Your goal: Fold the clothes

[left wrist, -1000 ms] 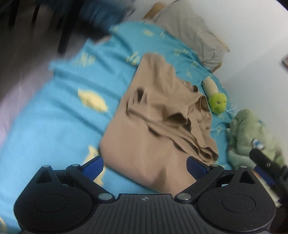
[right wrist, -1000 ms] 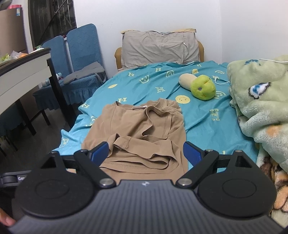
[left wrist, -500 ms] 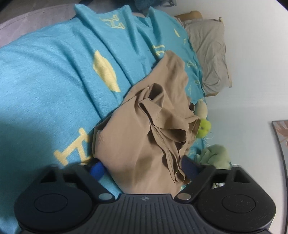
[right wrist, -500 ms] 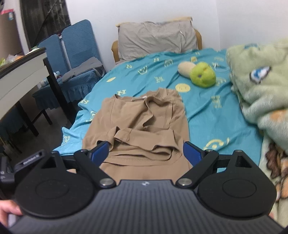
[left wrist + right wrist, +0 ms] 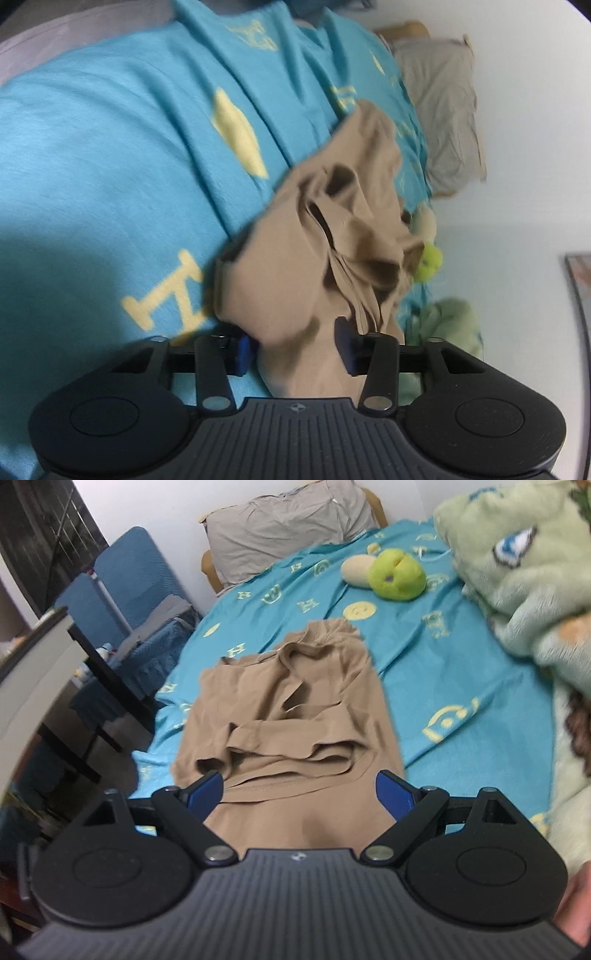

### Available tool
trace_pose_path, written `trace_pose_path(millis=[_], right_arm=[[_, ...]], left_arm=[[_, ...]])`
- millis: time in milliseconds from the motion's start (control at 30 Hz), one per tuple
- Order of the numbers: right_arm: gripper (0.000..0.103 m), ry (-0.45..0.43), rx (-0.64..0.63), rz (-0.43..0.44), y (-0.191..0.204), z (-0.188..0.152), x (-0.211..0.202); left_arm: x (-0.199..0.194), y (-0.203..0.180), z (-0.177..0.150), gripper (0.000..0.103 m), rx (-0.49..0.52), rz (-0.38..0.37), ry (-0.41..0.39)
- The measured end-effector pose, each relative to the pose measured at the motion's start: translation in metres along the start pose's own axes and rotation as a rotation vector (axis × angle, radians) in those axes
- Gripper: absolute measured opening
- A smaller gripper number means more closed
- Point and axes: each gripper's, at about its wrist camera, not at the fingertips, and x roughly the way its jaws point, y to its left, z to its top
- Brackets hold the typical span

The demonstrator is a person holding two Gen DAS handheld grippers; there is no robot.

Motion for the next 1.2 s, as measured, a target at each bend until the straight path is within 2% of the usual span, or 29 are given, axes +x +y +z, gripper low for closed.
trace_pose_path(millis=[33, 67, 200, 300, 400, 533, 633, 667, 700, 767, 800, 833, 933, 1000, 1100, 1200], right_arm=[[0.091, 0.033, 0.054, 0.047, -0.003, -0.004, 0.005], [0.091, 0.068, 0.110, 0.097, -0.006, -0.008, 0.011], [0.091, 0.238, 0.323, 0.271, -0.016, -0.027, 0.040], [0.091, 0.330, 0.320, 0.322, -0.007, -0.040, 0.063], [0.091, 0.413, 0.477, 0.396, -0.014, -0.055, 0.079], [0.090, 0.337, 0.604, 0.321, -0.039, -0.059, 0.076], [0.090, 0.210, 0.681, 0.229, -0.059, -0.056, 0.060], [0.083, 0.175, 0.683, 0.199, -0.062, -0.054, 0.055], [0.067, 0.141, 0.685, 0.169, -0.066, -0.052, 0.050], [0.048, 0.107, 0.689, 0.127, -0.070, -0.050, 0.044], [0.029, 0.091, 0.668, 0.105, -0.068, -0.049, 0.041], [0.019, 0.075, 0.644, 0.082, -0.066, -0.047, 0.038], [0.012, -0.019, 0.557, 0.076, -0.056, -0.037, 0.019], [0.011, -0.090, 0.502, 0.093, -0.048, -0.027, 0.004], [0.010, -0.124, 0.453, 0.116, -0.043, -0.007, -0.011], [0.010, -0.157, 0.362, 0.093, -0.028, 0.011, -0.026]], left_arm=[[0.001, 0.001, 0.001, 0.028, -0.006, 0.010, -0.006], [0.002, 0.002, 0.002, 0.018, -0.013, 0.020, -0.011], [0.005, -0.004, 0.004, 0.009, 0.040, 0.023, -0.030], [-0.004, -0.012, 0.003, 0.007, 0.068, -0.062, -0.075], [-0.016, -0.019, 0.001, 0.007, 0.076, -0.190, -0.125], [-0.026, -0.028, -0.002, 0.007, 0.088, -0.298, -0.173], [-0.030, -0.028, -0.003, 0.007, 0.081, -0.313, -0.185], [-0.029, -0.029, -0.003, 0.006, 0.080, -0.312, -0.184], [-0.028, -0.029, -0.004, 0.006, 0.080, -0.311, -0.184], [-0.034, -0.027, -0.005, 0.006, 0.095, -0.307, -0.185], [-0.037, -0.026, -0.006, 0.006, 0.103, -0.304, -0.186], [-0.038, -0.029, -0.006, 0.006, 0.124, -0.302, -0.190], [-0.045, -0.040, -0.010, 0.006, 0.184, -0.314, -0.207], [-0.055, -0.050, -0.014, 0.006, 0.209, -0.329, -0.221], [-0.071, -0.064, -0.020, 0.006, 0.248, -0.352, -0.243], [-0.086, -0.081, -0.027, 0.006, 0.307, -0.359, -0.267]])
